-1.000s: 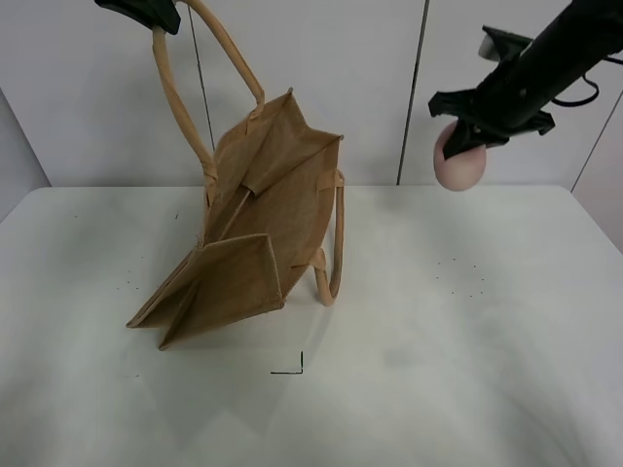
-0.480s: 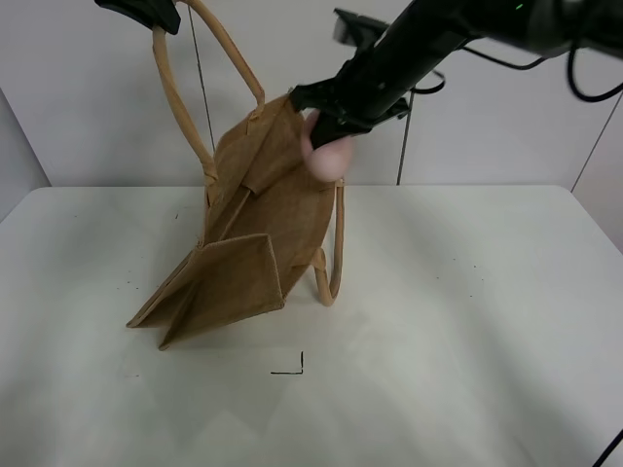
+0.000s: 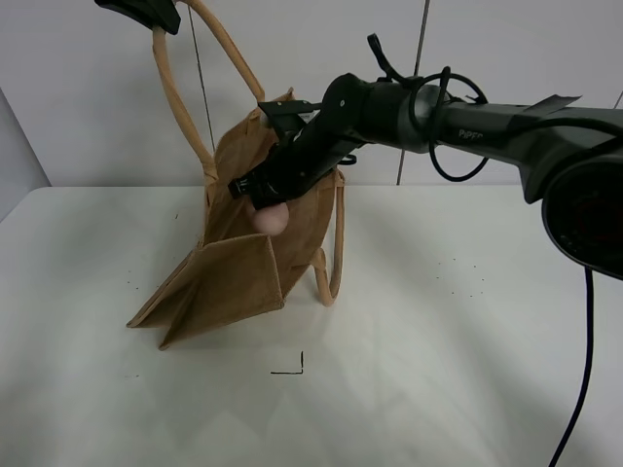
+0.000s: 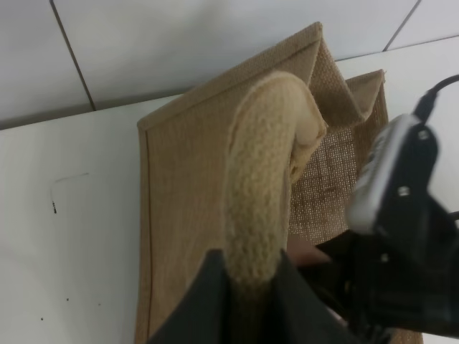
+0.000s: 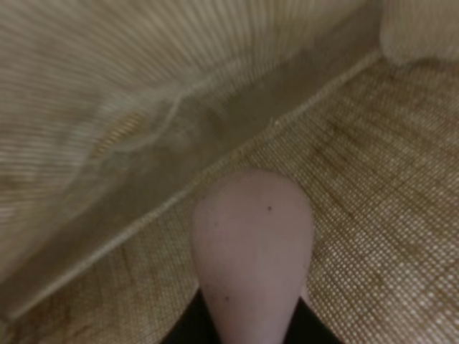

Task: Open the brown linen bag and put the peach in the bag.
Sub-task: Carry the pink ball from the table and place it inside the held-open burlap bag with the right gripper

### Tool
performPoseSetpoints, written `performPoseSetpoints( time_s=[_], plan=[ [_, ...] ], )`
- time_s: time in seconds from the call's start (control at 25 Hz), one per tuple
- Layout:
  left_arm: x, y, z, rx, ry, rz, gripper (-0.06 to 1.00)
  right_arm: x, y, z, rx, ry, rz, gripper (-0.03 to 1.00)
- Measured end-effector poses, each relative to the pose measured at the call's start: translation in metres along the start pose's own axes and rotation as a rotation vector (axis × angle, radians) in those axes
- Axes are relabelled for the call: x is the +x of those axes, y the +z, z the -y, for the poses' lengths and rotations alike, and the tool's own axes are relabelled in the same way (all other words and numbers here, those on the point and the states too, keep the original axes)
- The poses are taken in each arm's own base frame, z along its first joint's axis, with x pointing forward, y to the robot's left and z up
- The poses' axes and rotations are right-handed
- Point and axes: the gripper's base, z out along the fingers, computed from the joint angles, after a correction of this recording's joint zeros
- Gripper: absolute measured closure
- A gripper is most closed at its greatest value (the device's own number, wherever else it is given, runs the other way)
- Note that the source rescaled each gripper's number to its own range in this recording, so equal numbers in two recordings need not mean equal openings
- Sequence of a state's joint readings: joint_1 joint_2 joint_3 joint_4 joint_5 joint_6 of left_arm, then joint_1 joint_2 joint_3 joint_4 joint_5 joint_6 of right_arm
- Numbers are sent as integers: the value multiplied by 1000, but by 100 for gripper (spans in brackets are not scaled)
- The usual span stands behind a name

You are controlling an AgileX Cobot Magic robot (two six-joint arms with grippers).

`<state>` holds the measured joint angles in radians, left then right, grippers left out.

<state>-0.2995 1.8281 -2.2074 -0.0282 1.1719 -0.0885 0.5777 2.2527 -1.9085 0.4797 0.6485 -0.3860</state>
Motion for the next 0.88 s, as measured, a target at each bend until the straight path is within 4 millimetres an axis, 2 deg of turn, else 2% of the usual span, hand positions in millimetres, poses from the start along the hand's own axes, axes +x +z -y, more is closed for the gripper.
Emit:
performPoseSetpoints(
  time_s=[0.16, 0.24, 0.32, 0.4, 0.44, 0.52, 0.72, 0.88],
  plan=[
    [0, 0, 0, 0, 0, 0, 94, 6, 11, 0, -4, -3, -15, 96],
    [0, 0, 0, 0, 0, 0, 94, 7, 12, 0, -6, -4, -16, 89],
    [0, 0, 0, 0, 0, 0, 94, 7, 12, 0, -6, -4, -16, 67],
    [0, 0, 0, 0, 0, 0, 94, 7, 12, 0, -7, -5, -22, 29],
    [0, 0, 0, 0, 0, 0, 94, 8, 12, 0, -6, -9, -28, 16],
    [0, 0, 0, 0, 0, 0, 94, 8, 11, -1, -10, -21, -46, 3],
    [0, 0, 0, 0, 0, 0, 94, -7, -6, -7, -25, -43, -101, -3],
    [0, 0, 0, 0, 0, 0, 94, -24, -37, -13, -5, -48, -153, -3]
  ],
)
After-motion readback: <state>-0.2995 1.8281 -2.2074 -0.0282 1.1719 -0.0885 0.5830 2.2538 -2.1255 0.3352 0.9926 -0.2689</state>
